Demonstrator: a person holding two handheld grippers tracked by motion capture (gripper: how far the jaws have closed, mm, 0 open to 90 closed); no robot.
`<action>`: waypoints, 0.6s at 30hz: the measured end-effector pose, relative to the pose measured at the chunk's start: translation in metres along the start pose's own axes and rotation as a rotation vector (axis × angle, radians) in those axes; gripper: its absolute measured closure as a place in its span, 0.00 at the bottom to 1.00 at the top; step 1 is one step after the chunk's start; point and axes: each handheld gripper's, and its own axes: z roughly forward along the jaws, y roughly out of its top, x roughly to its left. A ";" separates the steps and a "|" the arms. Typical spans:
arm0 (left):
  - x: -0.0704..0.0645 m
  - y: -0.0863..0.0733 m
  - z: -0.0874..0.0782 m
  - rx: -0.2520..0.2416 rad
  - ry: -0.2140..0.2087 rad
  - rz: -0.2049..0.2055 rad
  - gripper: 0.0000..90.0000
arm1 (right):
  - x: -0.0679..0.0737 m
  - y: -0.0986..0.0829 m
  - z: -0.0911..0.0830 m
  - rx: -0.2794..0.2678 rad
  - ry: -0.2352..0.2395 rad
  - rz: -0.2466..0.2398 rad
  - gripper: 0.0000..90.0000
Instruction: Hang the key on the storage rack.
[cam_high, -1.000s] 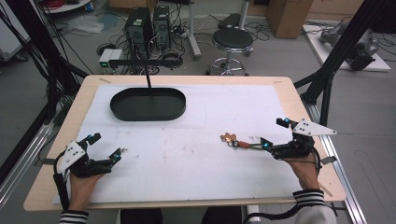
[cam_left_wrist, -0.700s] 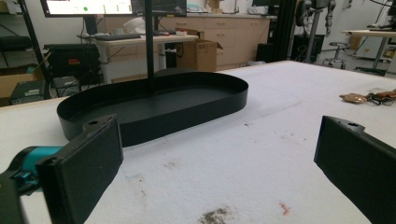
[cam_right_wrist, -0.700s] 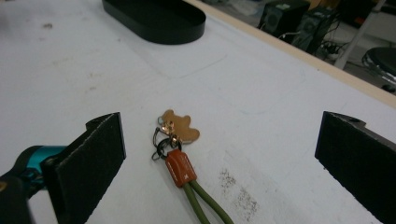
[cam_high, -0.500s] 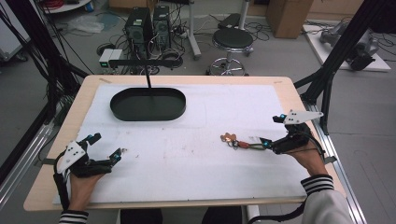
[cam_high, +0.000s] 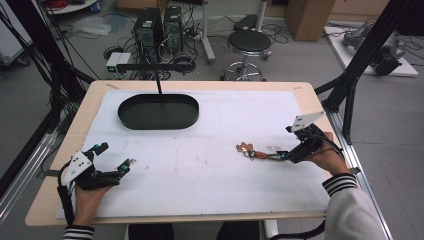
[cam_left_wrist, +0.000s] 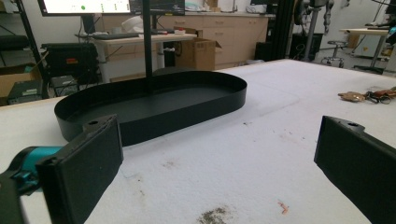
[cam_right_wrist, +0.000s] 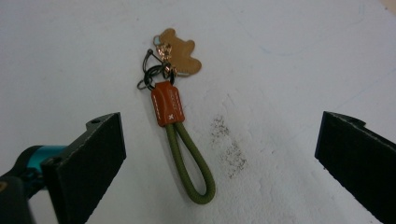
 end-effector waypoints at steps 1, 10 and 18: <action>0.000 0.000 0.000 0.000 0.000 -0.002 0.02 | -0.002 0.000 0.004 0.032 0.016 -0.008 0.01; 0.000 0.000 0.000 -0.001 0.000 -0.007 0.02 | -0.004 -0.001 0.016 0.122 0.014 -0.040 0.05; 0.000 0.000 0.000 0.000 0.001 -0.005 0.02 | -0.004 -0.001 0.027 0.199 0.042 -0.063 0.17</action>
